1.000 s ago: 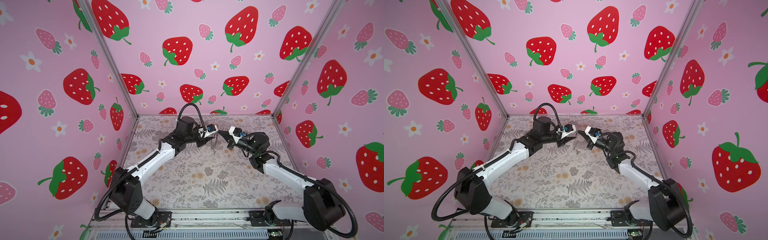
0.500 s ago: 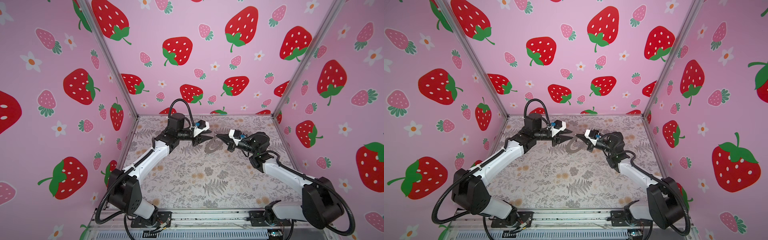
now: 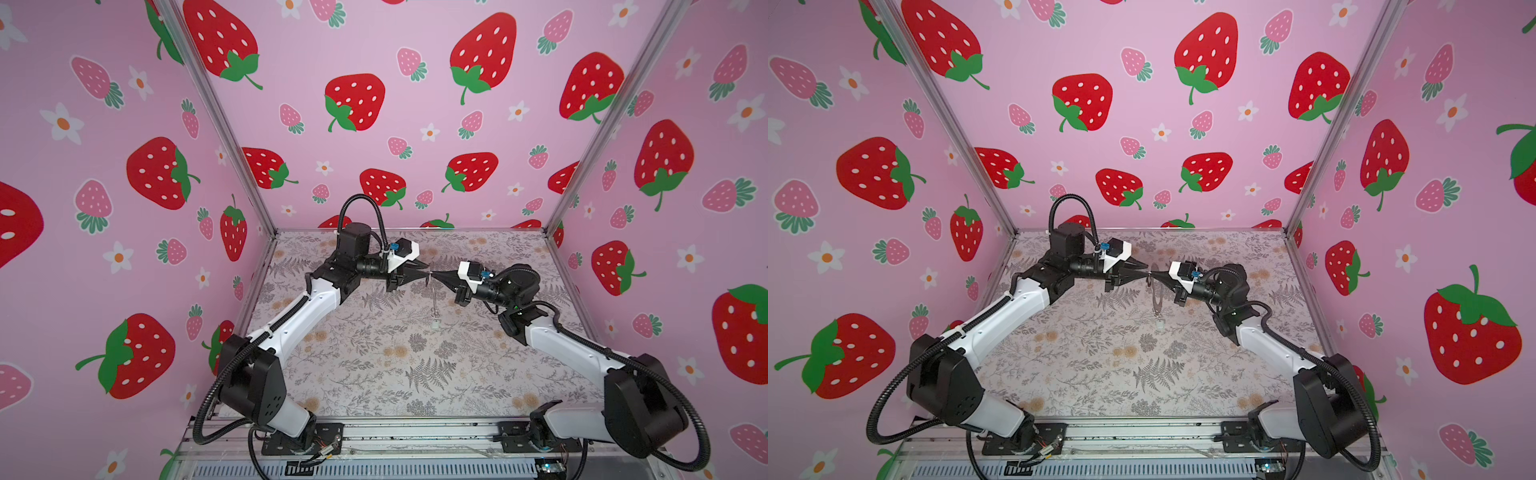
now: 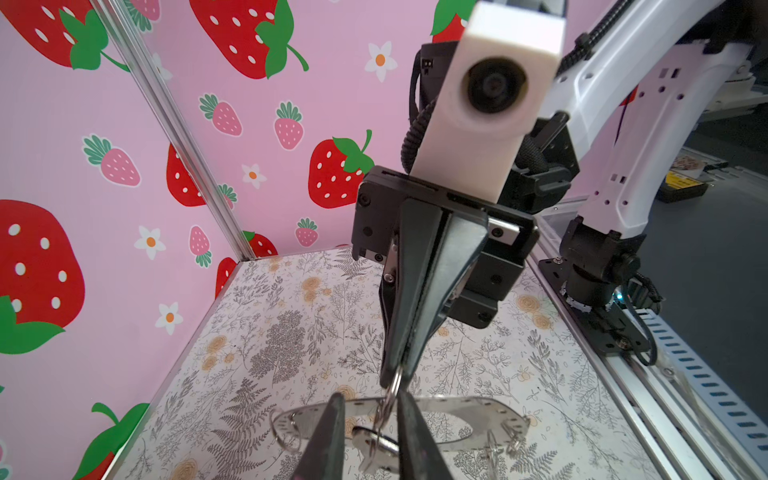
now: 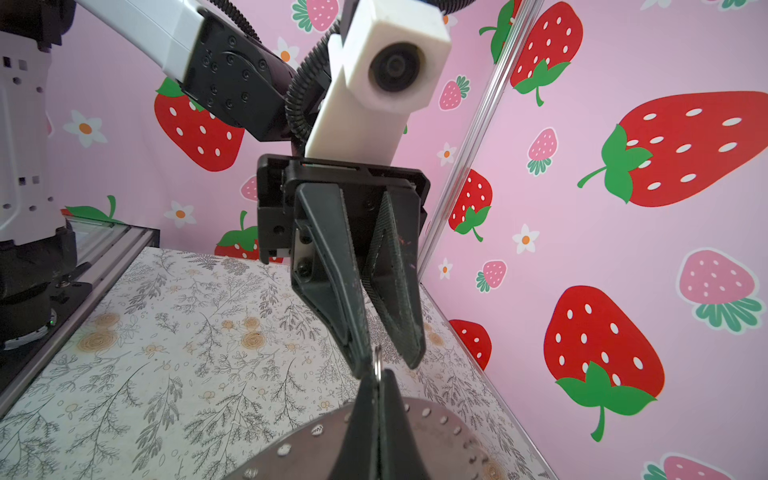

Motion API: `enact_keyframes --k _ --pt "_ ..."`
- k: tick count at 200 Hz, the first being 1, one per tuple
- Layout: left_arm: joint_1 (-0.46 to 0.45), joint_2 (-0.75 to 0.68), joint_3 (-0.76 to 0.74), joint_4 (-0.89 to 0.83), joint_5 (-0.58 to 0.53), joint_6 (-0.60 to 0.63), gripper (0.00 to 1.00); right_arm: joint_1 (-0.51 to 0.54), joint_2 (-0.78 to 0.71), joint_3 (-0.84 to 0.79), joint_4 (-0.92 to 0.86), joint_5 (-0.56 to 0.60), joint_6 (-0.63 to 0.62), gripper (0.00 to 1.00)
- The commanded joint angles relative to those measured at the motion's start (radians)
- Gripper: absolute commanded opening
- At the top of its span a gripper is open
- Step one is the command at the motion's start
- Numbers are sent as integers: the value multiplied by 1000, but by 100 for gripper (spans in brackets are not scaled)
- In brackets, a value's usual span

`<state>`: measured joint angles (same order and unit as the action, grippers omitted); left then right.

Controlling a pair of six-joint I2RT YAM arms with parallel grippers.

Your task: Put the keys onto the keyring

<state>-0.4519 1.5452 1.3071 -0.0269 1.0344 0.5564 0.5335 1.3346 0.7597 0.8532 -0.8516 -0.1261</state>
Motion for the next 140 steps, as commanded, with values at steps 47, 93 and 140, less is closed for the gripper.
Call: enact_keyframes --k 47,93,140 --pt "-25 37 86 -158 -10 124 11 -4 5 3 67 -30 8 0" --pt "-35 44 123 -209 -55 158 0 -4 10 25 -26 26 -49 14" --pt "-78 94 305 -530 -309 246 0 4 -55 78 -305 260 -308 24"
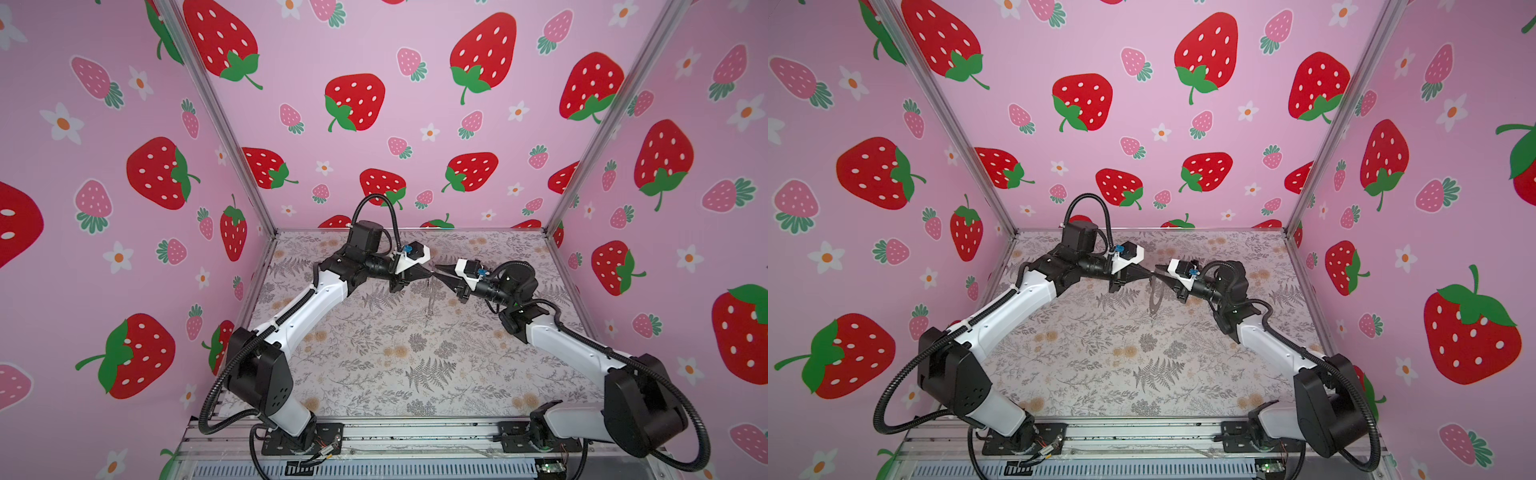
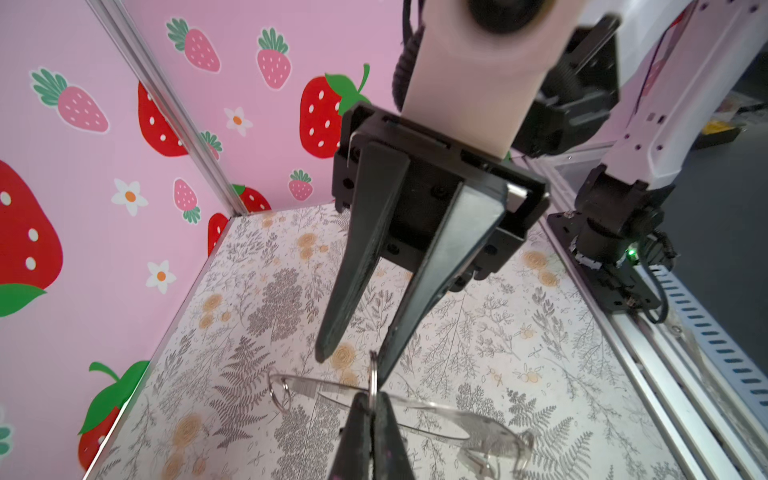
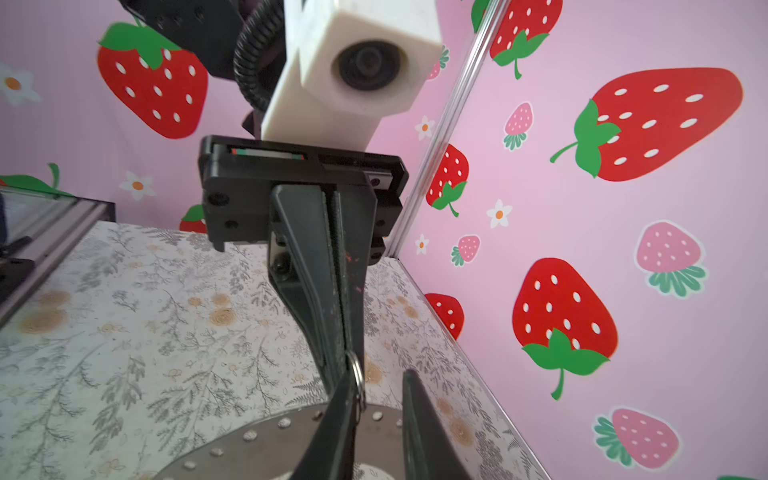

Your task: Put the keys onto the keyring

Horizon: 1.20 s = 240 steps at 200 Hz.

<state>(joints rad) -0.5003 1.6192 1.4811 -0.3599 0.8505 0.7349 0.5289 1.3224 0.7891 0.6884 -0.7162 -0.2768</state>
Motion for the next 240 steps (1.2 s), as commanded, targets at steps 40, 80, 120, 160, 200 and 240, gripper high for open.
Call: enact_keyframes --k 40,80,120,160,200,240 --pt "-66 56 228 -282 -251 30 0 29 -30 88 -216 171 -222 20" --pt "-83 64 249 -297 -283 17 0 41 -6 110 -243 200 -237 17" --pt "-86 52 244 -290 -262 33 0 45 14 129 -279 190 -242 13" --pt "-86 13 191 -245 -217 85 0 45 40 157 -363 138 -265 12" --pt "-78 -13 152 -217 -195 106 0 45 55 169 -386 78 -265 0" --pt "-4 -66 30 -63 -167 12 46 35 18 121 -259 27 -209 0"
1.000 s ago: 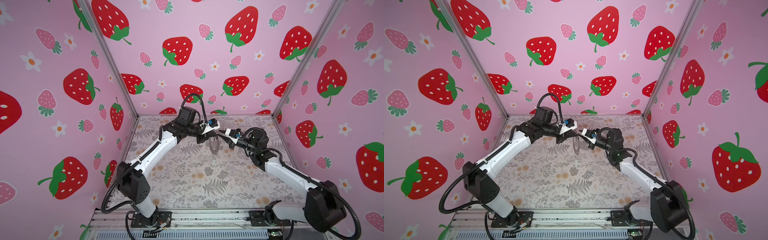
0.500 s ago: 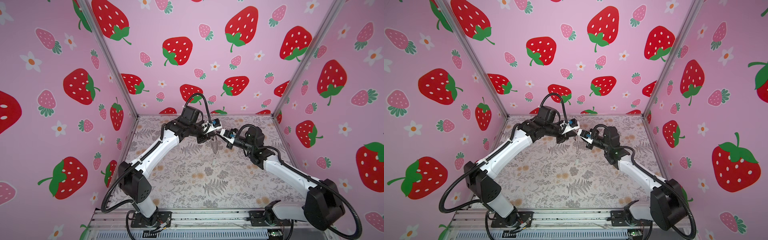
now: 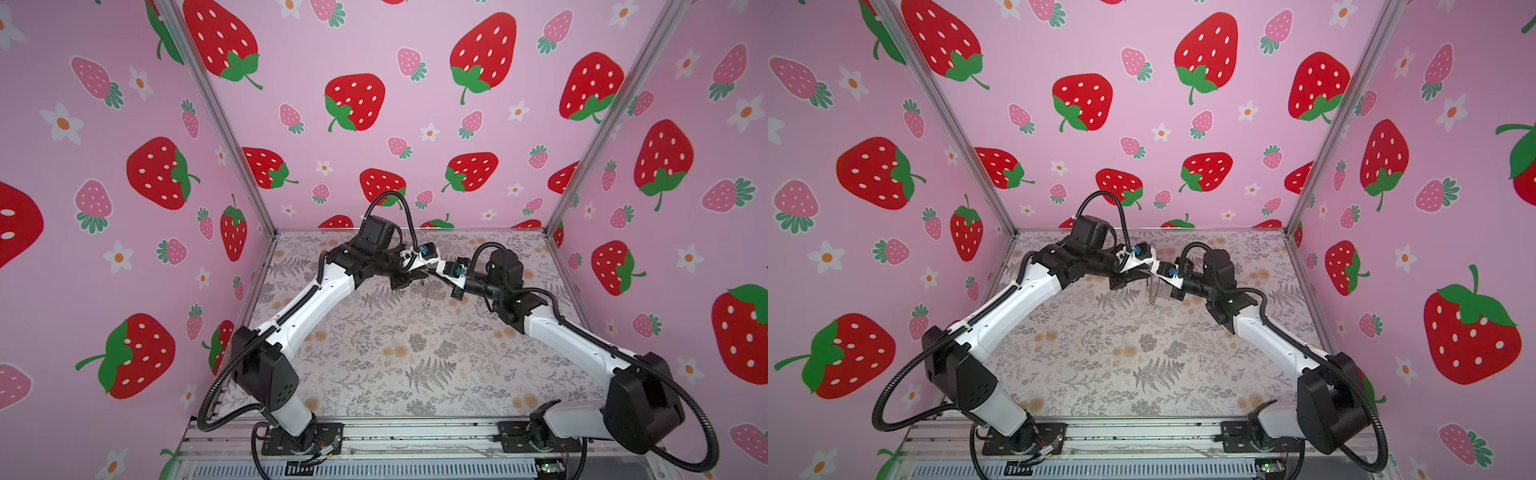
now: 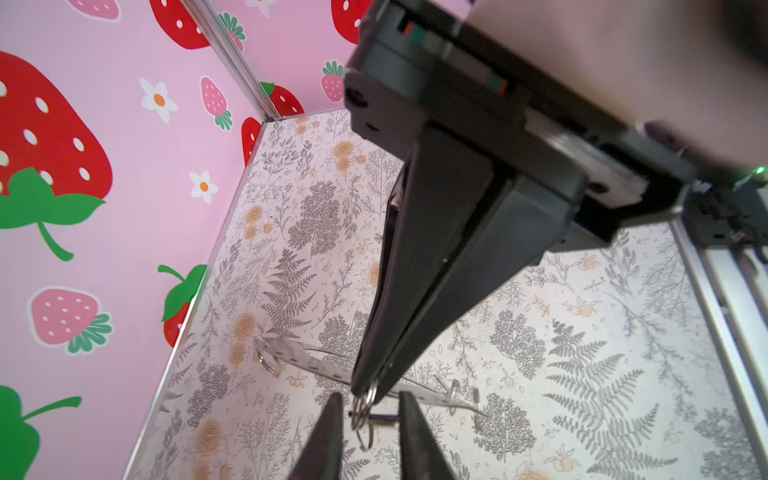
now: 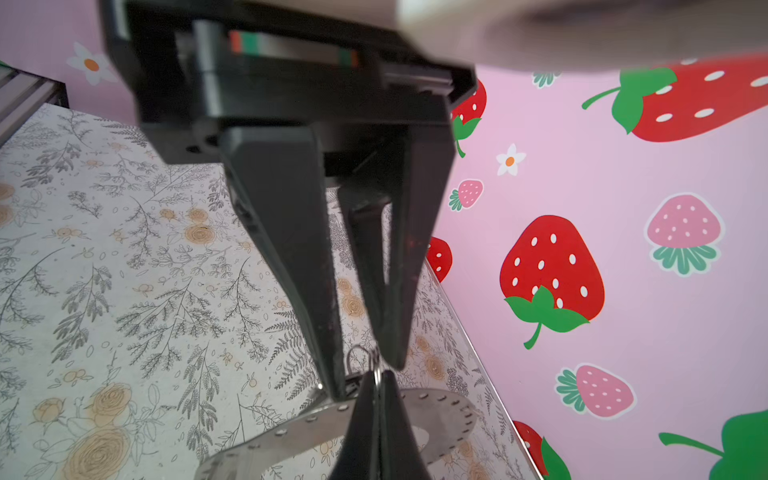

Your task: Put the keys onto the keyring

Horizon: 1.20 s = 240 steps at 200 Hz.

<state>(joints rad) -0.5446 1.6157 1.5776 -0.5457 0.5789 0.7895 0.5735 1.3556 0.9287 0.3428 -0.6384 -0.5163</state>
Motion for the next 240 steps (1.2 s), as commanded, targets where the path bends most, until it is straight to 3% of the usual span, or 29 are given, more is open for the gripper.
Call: enact_keyframes --k 1,29,111,168,218,240 --pt "43 -63 -71 131 107 -47 47 -9 -15 -20 91 -52 33 0" --pt "94 -71 -126 220 162 -133 48 -15 -25 -57 217 -85 116 0" --pt "101 -33 -185 319 321 -213 42 -15 -23 -103 460 -66 285 0" --pt "89 -10 -194 386 304 -263 34 -12 -4 -121 582 -34 380 0" --pt "59 -11 -206 438 266 -267 34 -5 8 -127 619 15 410 0" --pt "42 -7 -208 442 236 -255 25 -2 10 -136 653 45 425 0"
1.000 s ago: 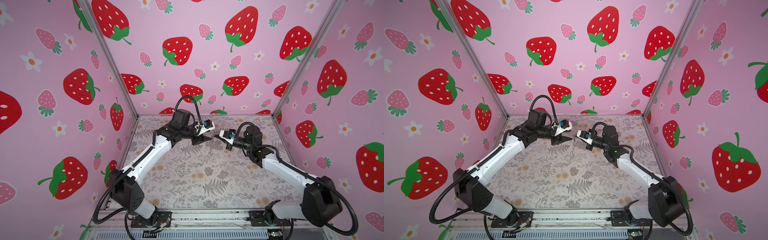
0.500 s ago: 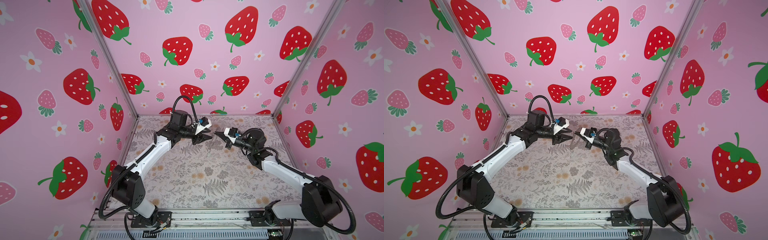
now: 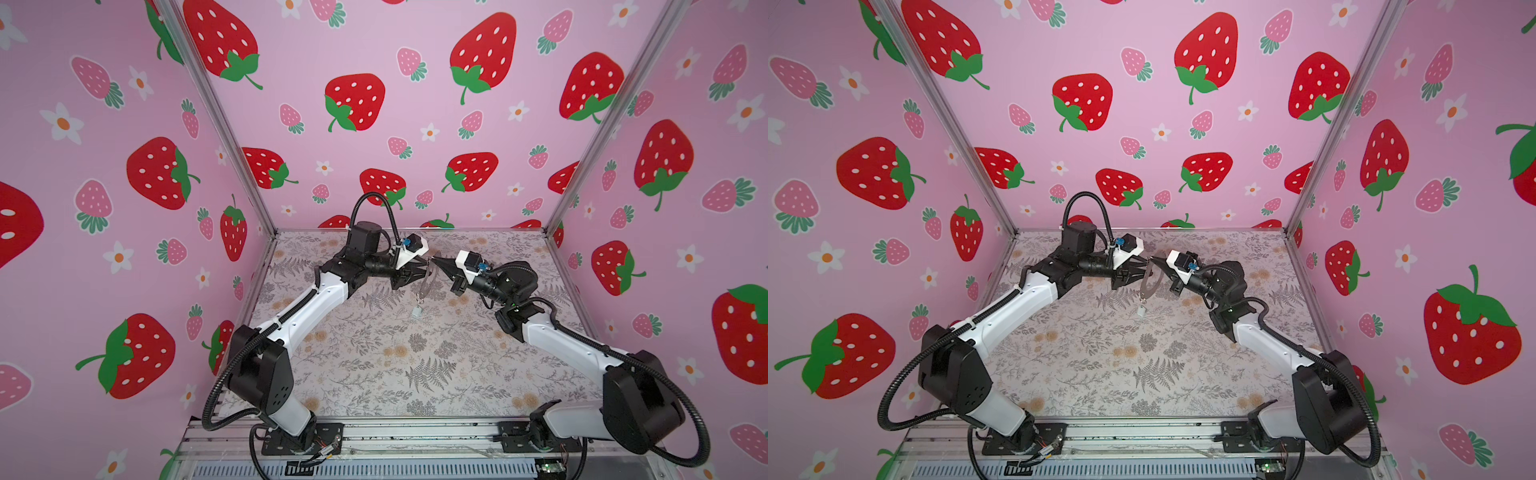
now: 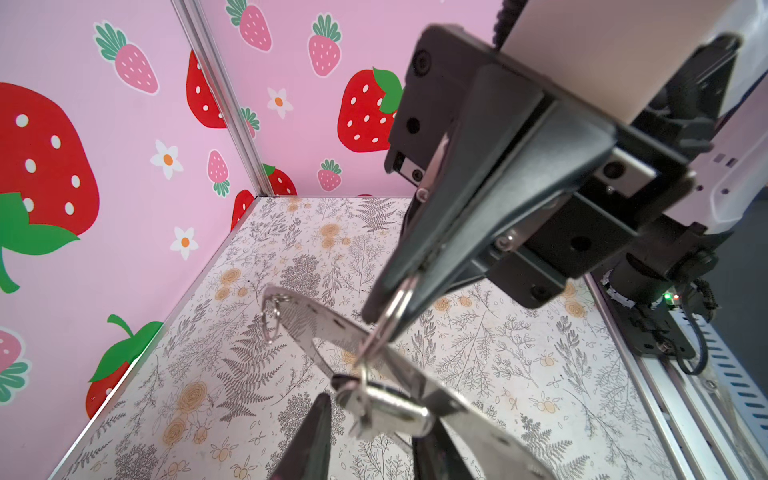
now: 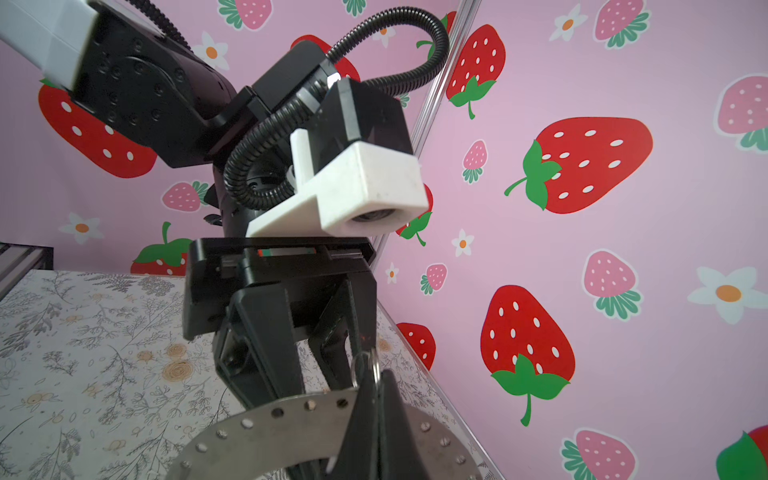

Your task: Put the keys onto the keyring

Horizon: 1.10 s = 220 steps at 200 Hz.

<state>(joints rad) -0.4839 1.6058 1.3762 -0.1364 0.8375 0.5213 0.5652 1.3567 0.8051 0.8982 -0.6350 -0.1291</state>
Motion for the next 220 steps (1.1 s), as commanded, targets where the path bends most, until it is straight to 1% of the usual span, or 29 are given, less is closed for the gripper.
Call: enact_keyframes --k 1,21,30,37,59,66,83,89,108,124,136,154,175,183,200,220 --pt "-20 3 -6 32 -25 14 24 7 10 -13 100 43 38 0" --pt "-42 8 -7 16 -61 42 17 9 9 -20 117 74 45 0" --pt "-52 9 -6 14 -74 51 11 9 10 -22 121 82 46 0" --pt "-57 8 -5 13 -85 60 9 9 12 -22 122 88 47 0" --pt "-85 17 3 -1 -137 87 8 10 21 -26 137 106 54 0" --pt "-87 19 8 -9 -141 89 10 10 21 -27 139 106 55 0" --pt "-87 17 4 0 -149 81 12 9 16 -30 136 107 51 0" --pt "-89 15 1 3 -158 77 16 9 15 -34 136 107 46 0" --pt "-81 6 0 -22 -177 96 25 7 7 -41 136 114 38 0" --pt "-57 -14 -15 -19 -172 92 40 4 2 -47 135 105 36 0" --pt "-34 -38 -39 15 -164 70 44 -1 0 -52 136 94 36 0" --pt "-4 -68 -59 46 -139 56 44 -5 -2 -55 140 71 36 0" --pt "19 -92 -69 86 -82 48 41 -11 4 -58 162 32 50 0" --pt "28 -96 -66 97 -52 42 40 -13 6 -61 174 19 58 0" --pt "49 -97 -58 125 24 16 34 -14 9 -66 189 3 66 0" --pt "65 -98 -53 164 77 -19 33 -18 12 -65 200 -24 74 0"
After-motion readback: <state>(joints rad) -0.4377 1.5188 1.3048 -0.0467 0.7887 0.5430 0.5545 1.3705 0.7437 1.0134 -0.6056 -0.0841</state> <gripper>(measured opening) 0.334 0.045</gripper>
